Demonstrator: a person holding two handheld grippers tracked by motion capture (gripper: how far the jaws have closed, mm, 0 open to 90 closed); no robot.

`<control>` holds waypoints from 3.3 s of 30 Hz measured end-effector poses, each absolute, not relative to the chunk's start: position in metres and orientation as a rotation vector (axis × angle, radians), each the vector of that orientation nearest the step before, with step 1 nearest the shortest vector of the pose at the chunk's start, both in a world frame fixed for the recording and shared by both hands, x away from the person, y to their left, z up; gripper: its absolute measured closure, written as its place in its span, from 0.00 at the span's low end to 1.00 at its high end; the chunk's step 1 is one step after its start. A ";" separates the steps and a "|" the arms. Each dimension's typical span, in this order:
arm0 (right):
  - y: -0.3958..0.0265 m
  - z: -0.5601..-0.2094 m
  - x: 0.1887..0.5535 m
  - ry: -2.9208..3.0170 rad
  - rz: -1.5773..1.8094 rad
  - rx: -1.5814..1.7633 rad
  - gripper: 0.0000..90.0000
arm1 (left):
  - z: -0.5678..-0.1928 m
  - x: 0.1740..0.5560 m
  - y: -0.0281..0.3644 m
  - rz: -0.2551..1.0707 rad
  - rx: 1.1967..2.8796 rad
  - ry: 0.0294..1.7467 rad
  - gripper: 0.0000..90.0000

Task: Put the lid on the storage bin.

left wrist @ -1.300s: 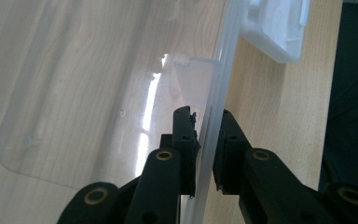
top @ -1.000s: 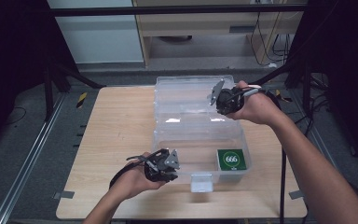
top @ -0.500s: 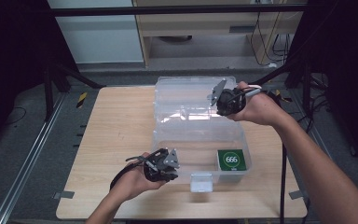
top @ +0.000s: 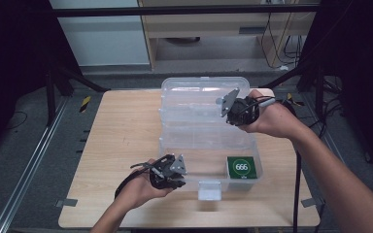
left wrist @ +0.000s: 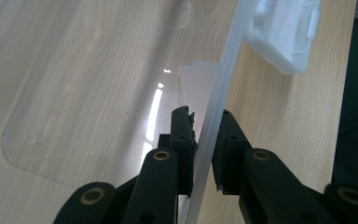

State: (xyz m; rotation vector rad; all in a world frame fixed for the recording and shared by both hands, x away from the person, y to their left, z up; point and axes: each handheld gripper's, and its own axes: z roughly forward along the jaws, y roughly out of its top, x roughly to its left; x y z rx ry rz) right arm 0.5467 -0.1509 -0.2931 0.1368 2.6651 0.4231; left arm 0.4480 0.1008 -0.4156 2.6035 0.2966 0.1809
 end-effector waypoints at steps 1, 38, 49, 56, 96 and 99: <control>-0.151 -0.293 0.547 2.665 0.423 0.137 0.97 | -0.416 0.448 0.101 0.181 2.604 0.297 0.88; -0.154 -0.297 0.507 2.581 0.479 0.097 0.97 | -0.418 0.444 0.099 0.182 2.570 0.376 0.87; -0.156 -0.300 0.493 2.555 0.482 0.082 0.97 | -0.418 0.445 0.100 0.193 2.571 0.352 0.87; -0.159 -0.303 0.485 2.541 0.507 0.071 0.96 | -0.418 0.446 0.100 0.209 2.567 0.324 0.87; -0.167 -0.319 0.457 2.570 0.559 0.026 0.95 | -0.418 0.443 0.098 0.247 2.579 0.296 0.86; -0.167 -0.319 0.457 2.576 0.560 0.025 0.95 | -0.418 0.444 0.098 0.248 2.581 0.291 0.86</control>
